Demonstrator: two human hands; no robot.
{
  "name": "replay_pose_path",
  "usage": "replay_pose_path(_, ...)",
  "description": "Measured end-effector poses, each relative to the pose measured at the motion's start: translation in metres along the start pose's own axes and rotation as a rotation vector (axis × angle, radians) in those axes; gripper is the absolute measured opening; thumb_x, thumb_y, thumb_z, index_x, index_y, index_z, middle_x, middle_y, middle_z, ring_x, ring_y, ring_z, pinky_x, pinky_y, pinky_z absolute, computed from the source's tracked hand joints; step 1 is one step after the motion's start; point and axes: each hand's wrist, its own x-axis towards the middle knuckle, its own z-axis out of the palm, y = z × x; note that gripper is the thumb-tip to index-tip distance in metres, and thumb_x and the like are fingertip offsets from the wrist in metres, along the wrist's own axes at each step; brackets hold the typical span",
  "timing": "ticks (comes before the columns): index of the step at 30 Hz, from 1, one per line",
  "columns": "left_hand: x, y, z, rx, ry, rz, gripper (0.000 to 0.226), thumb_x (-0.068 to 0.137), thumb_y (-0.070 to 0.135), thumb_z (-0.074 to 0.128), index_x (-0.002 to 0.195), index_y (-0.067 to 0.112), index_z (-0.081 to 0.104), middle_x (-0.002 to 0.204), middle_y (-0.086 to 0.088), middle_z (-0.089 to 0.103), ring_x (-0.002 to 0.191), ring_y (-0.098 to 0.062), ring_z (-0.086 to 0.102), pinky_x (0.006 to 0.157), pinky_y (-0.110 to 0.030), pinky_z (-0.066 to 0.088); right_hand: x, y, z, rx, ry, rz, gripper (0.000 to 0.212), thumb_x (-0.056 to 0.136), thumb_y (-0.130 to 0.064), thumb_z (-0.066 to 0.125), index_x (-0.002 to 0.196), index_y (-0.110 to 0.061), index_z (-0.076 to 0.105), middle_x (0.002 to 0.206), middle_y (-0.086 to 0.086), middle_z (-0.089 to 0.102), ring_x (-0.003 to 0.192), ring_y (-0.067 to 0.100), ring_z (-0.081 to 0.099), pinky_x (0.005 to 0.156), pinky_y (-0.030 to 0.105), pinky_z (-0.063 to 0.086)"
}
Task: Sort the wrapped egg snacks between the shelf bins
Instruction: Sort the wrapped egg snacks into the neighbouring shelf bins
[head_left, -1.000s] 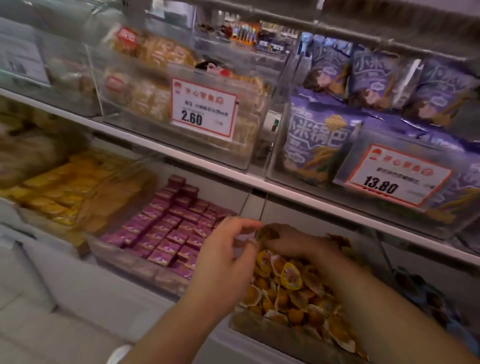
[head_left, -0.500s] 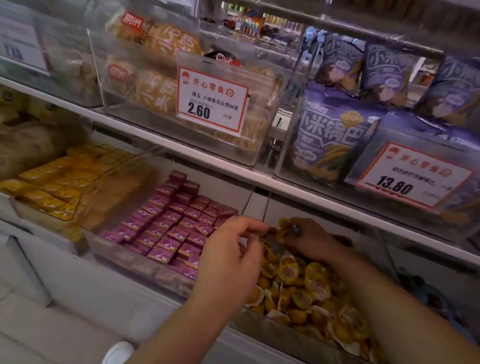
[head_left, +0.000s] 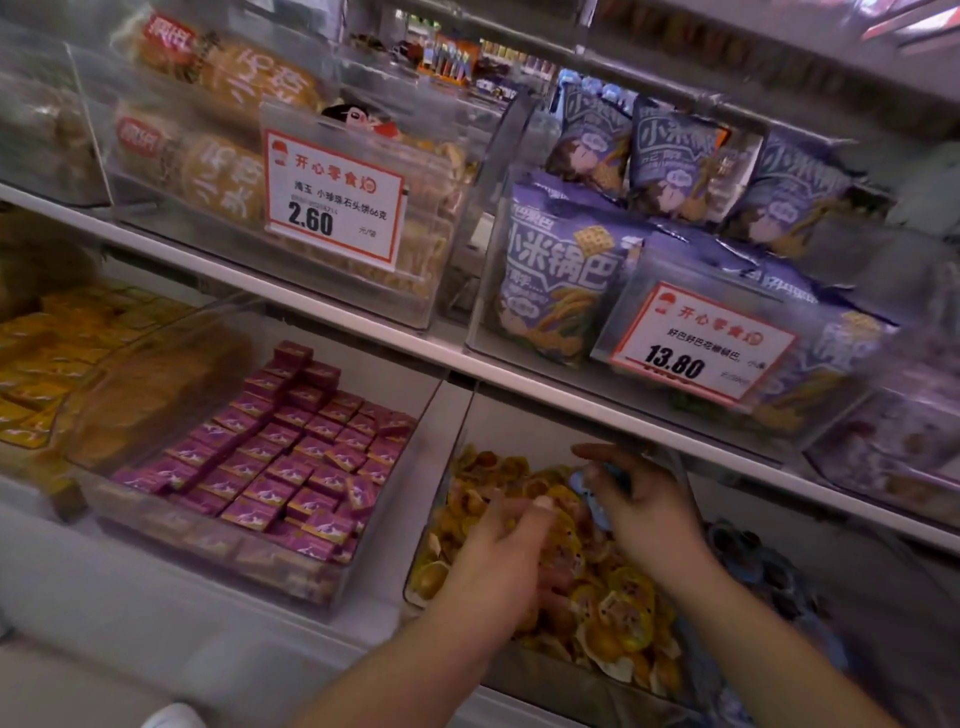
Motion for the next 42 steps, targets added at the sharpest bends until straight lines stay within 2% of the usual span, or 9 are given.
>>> replay_pose_path(5,0.005,0.008,-0.007,-0.434,-0.096,-0.12,0.035,0.099,0.039,0.051,0.114,0.014,0.07,0.108,-0.016,0.073,0.09,-0.029,0.074,0.068,-0.04,0.058,-0.041,-0.022,0.039,0.182,-0.169,-0.106,0.026,0.101,-0.02,0.053,0.12,-0.029,0.068,0.108,-0.029,0.069,0.106,-0.01,0.061,0.088,0.007,0.045)
replay_pose_path(9,0.0,0.014,-0.015,-0.345,0.075,-0.06,0.025,0.101,0.022,0.052,0.117,0.005,0.06,0.085,-0.016,0.064,0.053,-0.023,0.059,0.039,-0.022,0.036,-0.016,-0.014,0.033,0.258,-0.083,0.026,0.026,0.101,-0.014,0.051,0.103,-0.028,0.073,0.103,-0.014,0.074,0.104,0.001,0.065,0.09,0.015,0.049)
replay_pose_path(15,-0.007,0.021,-0.006,-0.159,0.136,-0.084,0.02,0.097,0.019,0.059,0.112,0.007,0.066,0.081,-0.017,0.07,0.056,-0.026,0.061,0.041,-0.023,0.039,0.075,0.036,0.014,-0.611,-0.351,0.28,0.046,0.098,-0.029,0.046,0.141,-0.014,0.05,0.148,0.013,0.047,0.135,0.029,0.045,0.111,0.035,0.038)
replay_pose_path(20,-0.005,0.023,-0.007,-0.172,0.135,-0.085,0.018,0.097,0.019,0.059,0.109,0.008,0.068,0.08,-0.015,0.071,0.057,-0.026,0.061,0.042,-0.023,0.04,0.101,0.05,0.037,-0.901,-0.444,0.318,0.055,0.09,-0.049,0.042,0.127,-0.012,0.06,0.137,0.016,0.058,0.121,0.033,0.056,0.096,0.036,0.046)
replay_pose_path(24,-0.005,0.026,-0.011,-0.177,0.109,-0.102,0.018,0.097,0.019,0.059,0.108,0.009,0.069,0.082,-0.015,0.072,0.056,-0.026,0.061,0.041,-0.022,0.04,0.106,0.058,0.051,-1.017,-0.503,0.413,0.079,0.082,-0.066,0.037,0.143,-0.017,0.044,0.147,0.013,0.049,0.132,0.032,0.047,0.111,0.049,0.03)
replay_pose_path(27,-0.007,0.027,-0.016,-0.169,0.098,-0.094,0.017,0.097,0.019,0.058,0.108,0.008,0.068,0.086,-0.015,0.072,0.055,-0.024,0.06,0.039,-0.021,0.039,0.108,0.064,0.049,-0.954,-0.53,0.418,0.084,0.085,-0.072,0.037,0.146,-0.015,0.04,0.151,0.011,0.045,0.135,0.031,0.045,0.113,0.05,0.027)
replay_pose_path(34,-0.005,0.026,-0.014,-0.153,0.107,-0.089,0.016,0.097,0.018,0.06,0.108,0.008,0.067,0.091,-0.019,0.071,0.054,-0.024,0.06,0.04,-0.023,0.041,0.109,0.042,0.064,-0.178,-0.401,0.521,0.025,0.091,-0.035,0.058,0.095,-0.014,0.071,0.116,0.022,0.068,0.085,0.024,0.066,0.078,0.031,0.053)
replay_pose_path(37,-0.006,0.026,-0.015,-0.163,0.112,-0.06,0.016,0.097,0.014,0.059,0.108,0.006,0.068,0.093,-0.022,0.07,0.053,-0.025,0.059,0.04,-0.024,0.041,0.109,0.018,0.077,0.079,-0.379,0.528,0.035,0.094,-0.038,0.06,0.116,-0.012,0.069,0.11,0.014,0.07,0.097,0.026,0.066,0.088,0.033,0.052)
replay_pose_path(42,-0.001,0.028,-0.013,-0.174,0.125,-0.093,0.015,0.097,0.013,0.059,0.106,0.005,0.067,0.08,-0.017,0.069,0.051,-0.025,0.057,0.038,-0.022,0.04,0.104,0.005,0.059,-0.277,-0.547,0.171,0.04,0.103,-0.017,0.049,0.141,-0.002,0.049,0.137,0.019,0.054,0.126,0.035,0.051,0.105,0.034,0.041)
